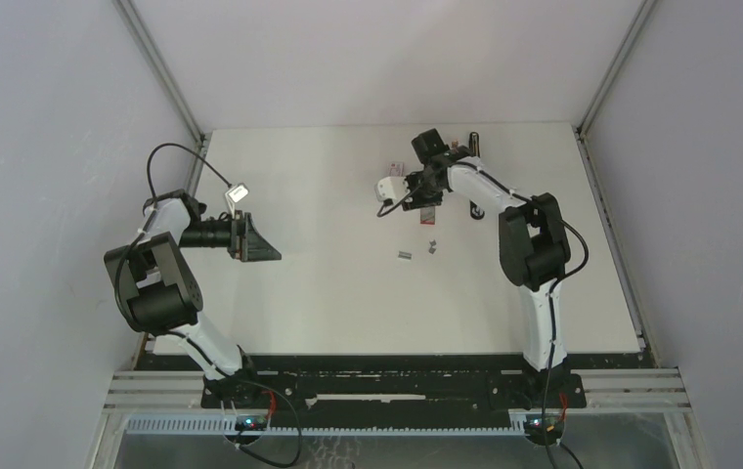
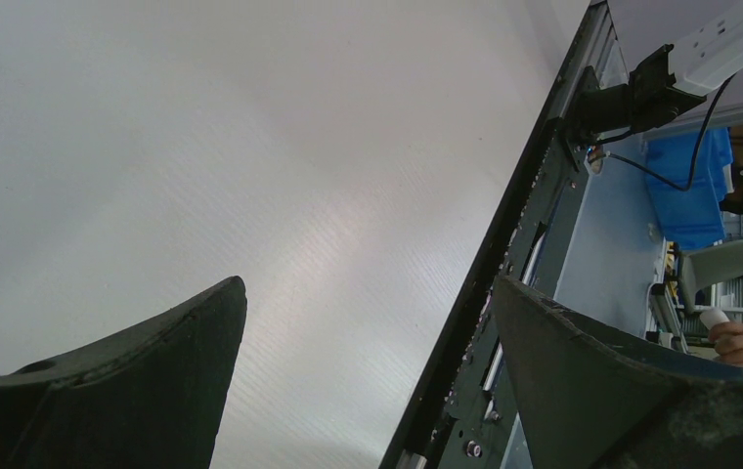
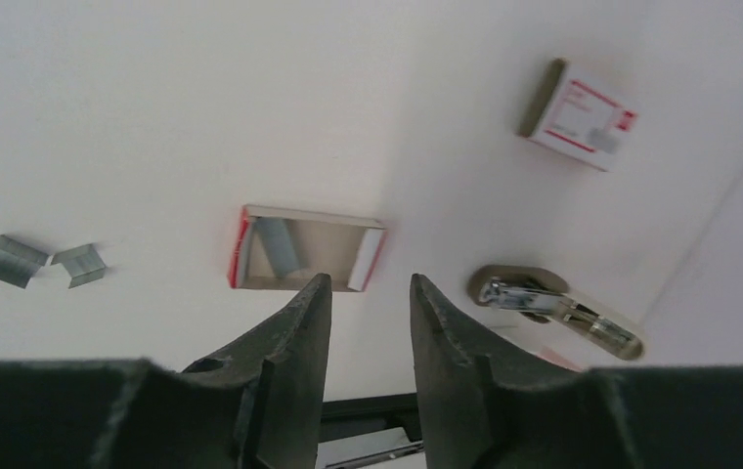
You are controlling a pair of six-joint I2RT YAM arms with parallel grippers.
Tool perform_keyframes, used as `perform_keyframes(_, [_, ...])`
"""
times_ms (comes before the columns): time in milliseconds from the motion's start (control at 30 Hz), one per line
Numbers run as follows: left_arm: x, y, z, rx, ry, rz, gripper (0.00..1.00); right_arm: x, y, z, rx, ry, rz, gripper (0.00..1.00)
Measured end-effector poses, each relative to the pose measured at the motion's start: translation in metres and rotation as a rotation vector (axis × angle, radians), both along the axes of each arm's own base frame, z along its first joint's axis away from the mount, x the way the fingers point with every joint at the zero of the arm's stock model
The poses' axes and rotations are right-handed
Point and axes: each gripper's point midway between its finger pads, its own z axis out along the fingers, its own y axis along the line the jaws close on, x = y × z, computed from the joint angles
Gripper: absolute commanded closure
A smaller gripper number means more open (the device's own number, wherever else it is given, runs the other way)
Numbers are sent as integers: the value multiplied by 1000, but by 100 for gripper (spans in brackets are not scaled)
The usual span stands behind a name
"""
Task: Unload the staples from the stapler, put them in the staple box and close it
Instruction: Place the staple in the staple box.
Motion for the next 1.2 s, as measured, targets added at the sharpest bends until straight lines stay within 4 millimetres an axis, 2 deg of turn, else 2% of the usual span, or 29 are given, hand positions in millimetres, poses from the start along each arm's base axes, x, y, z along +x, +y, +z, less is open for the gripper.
perform_keyframes(167, [-1,0,0,-1,3,0,0,11,6,35,98,8,-63,50])
perform_keyframes(267, [-1,0,0,-1,3,-3,0,9,5,42,133,39,-88,46])
perform_keyframes(367, [-2,0,1,-2,4,-4,0,0,0,34,132,88,-105,44])
perform_keyframes(467, [-1,0,2,-2,4,-4,0,-12,-6,18,112,138,-116,39])
perform_keyframes(600, [-2,-1,2,-3,5,-4,0,-24,-14,1,83,185,-126,38])
perform_keyframes(933, [-2,-1,2,-3,7,-4,0,-27,-10,-7,71,194,-106,37])
perform_keyframes(1200, [-2,-1,2,-4,7,-4,0,-33,-9,-35,40,253,-125,35])
